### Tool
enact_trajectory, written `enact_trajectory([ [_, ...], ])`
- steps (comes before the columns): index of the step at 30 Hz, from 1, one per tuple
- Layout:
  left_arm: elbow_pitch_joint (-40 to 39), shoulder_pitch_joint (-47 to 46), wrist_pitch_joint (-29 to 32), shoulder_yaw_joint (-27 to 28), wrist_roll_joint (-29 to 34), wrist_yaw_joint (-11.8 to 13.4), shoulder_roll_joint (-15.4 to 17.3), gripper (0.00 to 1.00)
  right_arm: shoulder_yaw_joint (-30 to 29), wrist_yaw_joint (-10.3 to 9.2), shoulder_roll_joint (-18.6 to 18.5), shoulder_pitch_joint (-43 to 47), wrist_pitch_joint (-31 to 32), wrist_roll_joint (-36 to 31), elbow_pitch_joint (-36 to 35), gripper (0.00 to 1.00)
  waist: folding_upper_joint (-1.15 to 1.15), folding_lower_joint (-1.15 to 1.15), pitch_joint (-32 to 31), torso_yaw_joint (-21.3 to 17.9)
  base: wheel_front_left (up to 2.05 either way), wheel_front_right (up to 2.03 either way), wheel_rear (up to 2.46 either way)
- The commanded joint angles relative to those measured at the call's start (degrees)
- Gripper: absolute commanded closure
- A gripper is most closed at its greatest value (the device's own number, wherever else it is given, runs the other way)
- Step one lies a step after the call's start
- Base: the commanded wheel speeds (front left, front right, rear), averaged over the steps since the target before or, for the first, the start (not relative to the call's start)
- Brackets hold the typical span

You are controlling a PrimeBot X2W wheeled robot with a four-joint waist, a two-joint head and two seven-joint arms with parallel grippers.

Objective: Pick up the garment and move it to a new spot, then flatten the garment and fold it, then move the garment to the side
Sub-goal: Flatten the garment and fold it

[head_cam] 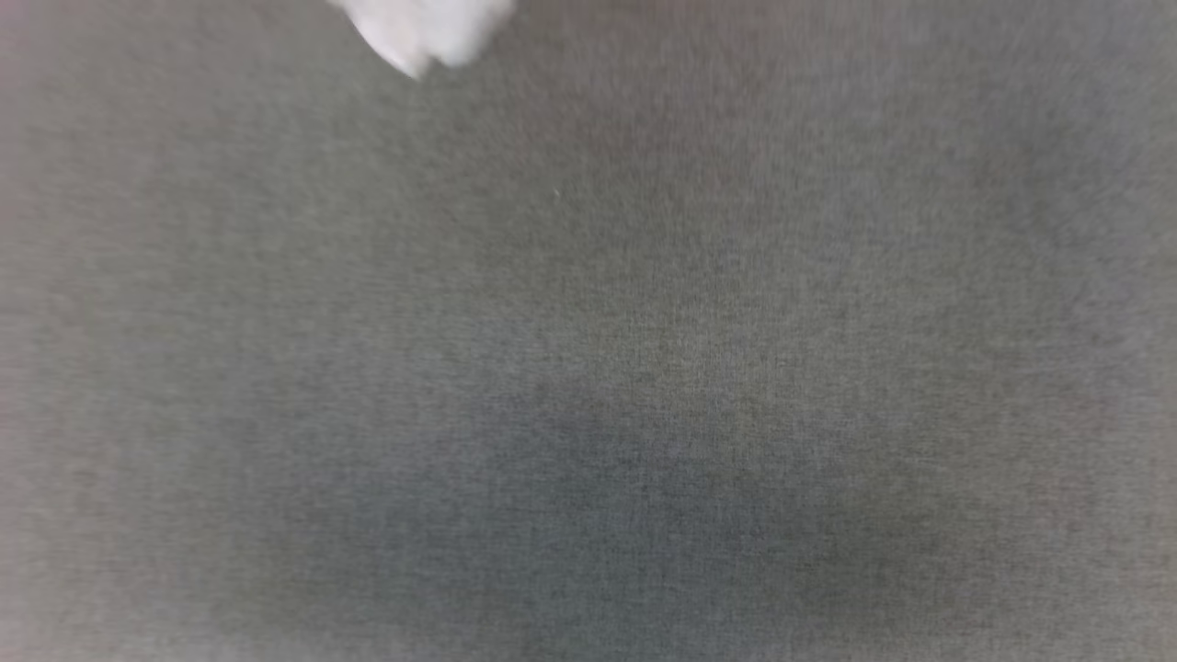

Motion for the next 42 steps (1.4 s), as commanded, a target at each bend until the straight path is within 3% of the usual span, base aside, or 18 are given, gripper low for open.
enact_trajectory([
  [1,0.5,-1.1,-0.5,0.5,0.1,0.6,-0.3,1.00,-0.7,-0.08,0.3,-1.1,-0.8,-0.9,0.5,1.00,0.00,0.00,5.8,-1.6,0.00,0.00,0.00],
  [5,2.6,-6.2,-1.4,3.5,1.6,2.1,-2.6,1.00,-4.5,-0.08,2.5,-5.4,-4.1,-7.7,4.1,1.00,0.00,0.00,10.7,-1.8,0.00,0.00,0.00],
  [12,-4.1,-6.6,-1.5,15.0,9.3,3.4,-3.9,1.00,-11.7,-0.08,6.1,-7.7,-6.4,-16.2,6.7,1.00,0.00,0.00,19.6,-1.6,0.00,0.00,0.00],
  [17,-7.8,-0.8,-1.5,22.1,15.2,1.7,-5.8,1.00,-14.6,-0.08,8.4,-5.6,-6.6,-20.0,7.2,1.00,0.00,0.00,23.9,-0.4,0.00,0.00,0.00],
  [23,-7.1,5.8,-1.5,28.0,18.2,-0.4,-8.5,1.00,-14.7,-0.07,8.8,-3.0,-6.6,-21.6,7.0,1.00,0.00,0.00,23.6,1.6,0.00,0.00,0.00],
  [27,-4.6,8.9,-1.5,27.7,18.0,-1.2,-9.9,1.00,-13.7,-0.08,7.8,-1.7,-6.6,-20.2,8.3,1.00,0.00,0.00,20.3,3.1,0.00,0.00,0.00],
  [31,-4.7,12.7,1.6,21.5,14.7,-1.2,-10.4,1.00,-11.7,-0.08,7.5,-0.3,-6.6,-17.8,11.7,1.00,0.00,0.00,16.0,3.9,0.00,0.00,0.00],
  [37,-9.2,19.2,7.4,12.5,7.6,-1.2,-7.1,1.00,-6.4,-0.07,7.3,3.0,-3.9,-11.4,16.4,1.00,0.00,0.00,8.6,4.9,0.00,0.00,0.00],
  [42,-13.2,25.0,8.9,6.0,3.4,-1.2,-3.8,1.00,0.0,-0.08,4.6,8.5,-1.2,-4.6,15.7,1.00,0.00,0.00,2.2,5.5,0.00,0.00,0.00],
])
